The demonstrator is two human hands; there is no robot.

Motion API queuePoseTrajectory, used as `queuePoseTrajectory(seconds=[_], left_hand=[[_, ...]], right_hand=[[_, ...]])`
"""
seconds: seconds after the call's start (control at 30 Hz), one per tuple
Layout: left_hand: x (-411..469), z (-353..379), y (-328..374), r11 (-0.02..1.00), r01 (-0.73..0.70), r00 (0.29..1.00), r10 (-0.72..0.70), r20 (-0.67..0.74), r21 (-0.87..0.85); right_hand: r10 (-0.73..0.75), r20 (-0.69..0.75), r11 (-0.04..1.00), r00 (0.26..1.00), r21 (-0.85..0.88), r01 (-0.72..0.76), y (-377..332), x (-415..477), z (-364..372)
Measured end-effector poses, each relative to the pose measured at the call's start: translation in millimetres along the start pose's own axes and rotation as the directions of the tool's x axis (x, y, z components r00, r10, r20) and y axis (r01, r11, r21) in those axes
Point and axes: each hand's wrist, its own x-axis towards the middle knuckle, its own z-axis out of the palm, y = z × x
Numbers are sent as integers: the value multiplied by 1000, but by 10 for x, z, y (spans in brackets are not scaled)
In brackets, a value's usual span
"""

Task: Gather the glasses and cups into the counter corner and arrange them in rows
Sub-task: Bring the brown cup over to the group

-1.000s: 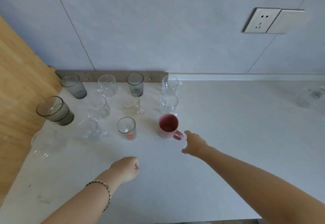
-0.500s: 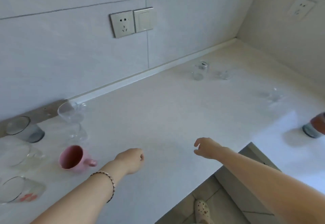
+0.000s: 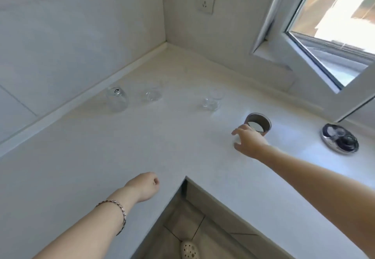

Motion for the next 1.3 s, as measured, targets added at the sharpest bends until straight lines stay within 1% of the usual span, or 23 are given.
queuePoseTrajectory(seconds=[0.1,0.23,0.3,0.37,0.47,0.57,0.63,0.7,0.8,0.9,1.0,1.1,1.3], left_hand=[[137,1,276,1000,-22,1000,22,11,17],[282,-26,365,999,-9,1000,9,1,41],[334,-51,344,999,9,1000,-8,-7,37],[352,-69,312,999,32,999,-32,-9,33],[336,-59,250,999,42,999,-42,-8,12],[272,-33,150,998,66,998,-66,-1,-14],[220,-5,29,995,88,996,-89,-6,-44],[135,28,-110,990,124,992,-124,-3,-68],[-59,91,-374,977,187,982,-188,-2,-101],[-326,185,-732,956,250,967,-255,-17,-152],[-678,327,-1168,927,314,945,-327,-30,-205],[-1123,517,-1652,887,366,917,-395,-52,-281],[-2262,992,-2825,782,453,843,-532,-80,-427]], right_hand=[[69,-20,995,997,-75,-70,381,275,-233],[185,35,975,982,-128,-179,695,592,-285],[233,75,971,970,-76,-227,785,704,-219],[251,94,967,963,26,-254,842,769,-124],[250,51,954,967,156,-255,874,797,-29],[243,-22,950,970,206,-234,793,771,-5],[188,-68,967,980,187,-173,635,724,44],[101,-86,984,991,157,-86,395,662,120],[-28,-51,986,998,163,36,-104,540,215],[-175,6,965,985,199,170,-751,370,328],[-326,55,930,944,199,310,-1466,127,506],[-465,91,878,880,174,446,-2220,-216,729],[-644,154,765,750,142,628,-3712,-1204,1291]])
